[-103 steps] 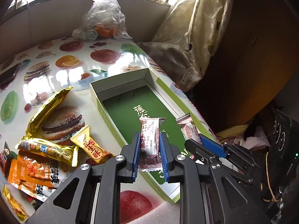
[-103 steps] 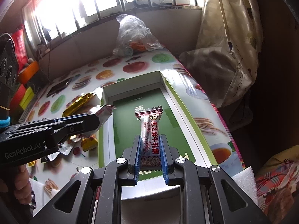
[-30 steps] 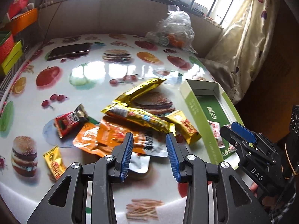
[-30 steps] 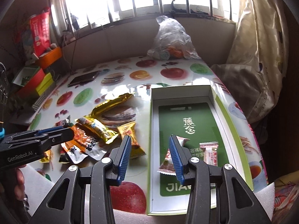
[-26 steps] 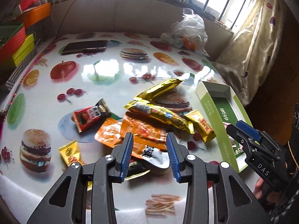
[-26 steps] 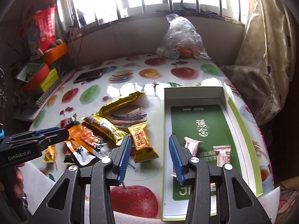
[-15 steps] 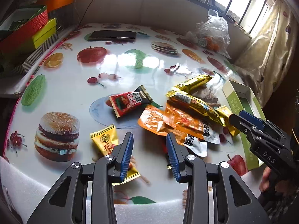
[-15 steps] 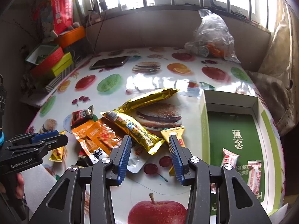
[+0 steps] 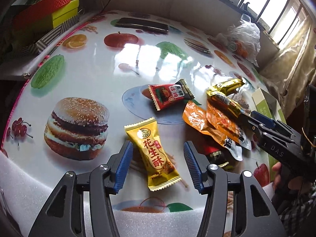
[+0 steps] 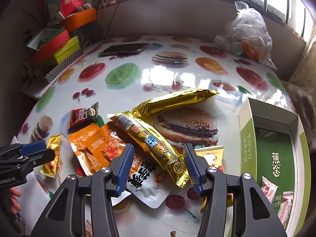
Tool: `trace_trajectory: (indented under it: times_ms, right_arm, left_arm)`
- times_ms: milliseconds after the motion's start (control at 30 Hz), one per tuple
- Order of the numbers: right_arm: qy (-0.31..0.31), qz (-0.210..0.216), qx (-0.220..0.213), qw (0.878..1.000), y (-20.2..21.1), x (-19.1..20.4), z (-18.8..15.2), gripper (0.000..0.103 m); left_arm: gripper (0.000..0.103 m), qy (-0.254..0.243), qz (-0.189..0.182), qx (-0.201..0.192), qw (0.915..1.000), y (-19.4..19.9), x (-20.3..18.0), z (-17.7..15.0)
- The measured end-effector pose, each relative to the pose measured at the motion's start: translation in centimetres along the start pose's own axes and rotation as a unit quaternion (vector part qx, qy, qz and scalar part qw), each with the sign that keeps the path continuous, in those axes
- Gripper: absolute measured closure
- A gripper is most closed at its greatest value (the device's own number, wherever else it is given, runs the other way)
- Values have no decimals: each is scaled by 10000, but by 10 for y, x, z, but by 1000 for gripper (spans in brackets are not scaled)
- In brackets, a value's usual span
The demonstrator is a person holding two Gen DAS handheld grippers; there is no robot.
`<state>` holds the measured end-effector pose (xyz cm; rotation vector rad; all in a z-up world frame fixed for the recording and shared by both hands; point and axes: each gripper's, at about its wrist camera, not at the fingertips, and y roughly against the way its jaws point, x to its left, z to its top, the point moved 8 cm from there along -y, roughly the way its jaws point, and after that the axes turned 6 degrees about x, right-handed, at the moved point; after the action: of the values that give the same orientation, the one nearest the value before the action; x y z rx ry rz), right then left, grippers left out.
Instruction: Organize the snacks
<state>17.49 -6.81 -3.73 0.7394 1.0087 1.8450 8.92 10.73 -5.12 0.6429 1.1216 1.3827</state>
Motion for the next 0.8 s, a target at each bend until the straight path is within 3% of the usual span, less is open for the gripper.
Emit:
trace_trajectory:
  times_ms: [567, 733, 800]
  right_arm:
    - [-104, -100, 219, 9997, -21, -5, 5, 54]
    - [-34, -113, 169, 9998, -18, 0, 2, 67]
    - [-18, -134, 157, 9998, -17, 2, 0, 69]
  left_arm:
    - [48, 20, 327, -16, 9995, -7, 7, -1]
    - [73, 29, 368, -48, 9993, -6, 9, 0]
    - [75, 42, 347, -59, 9994, -6, 9, 0]
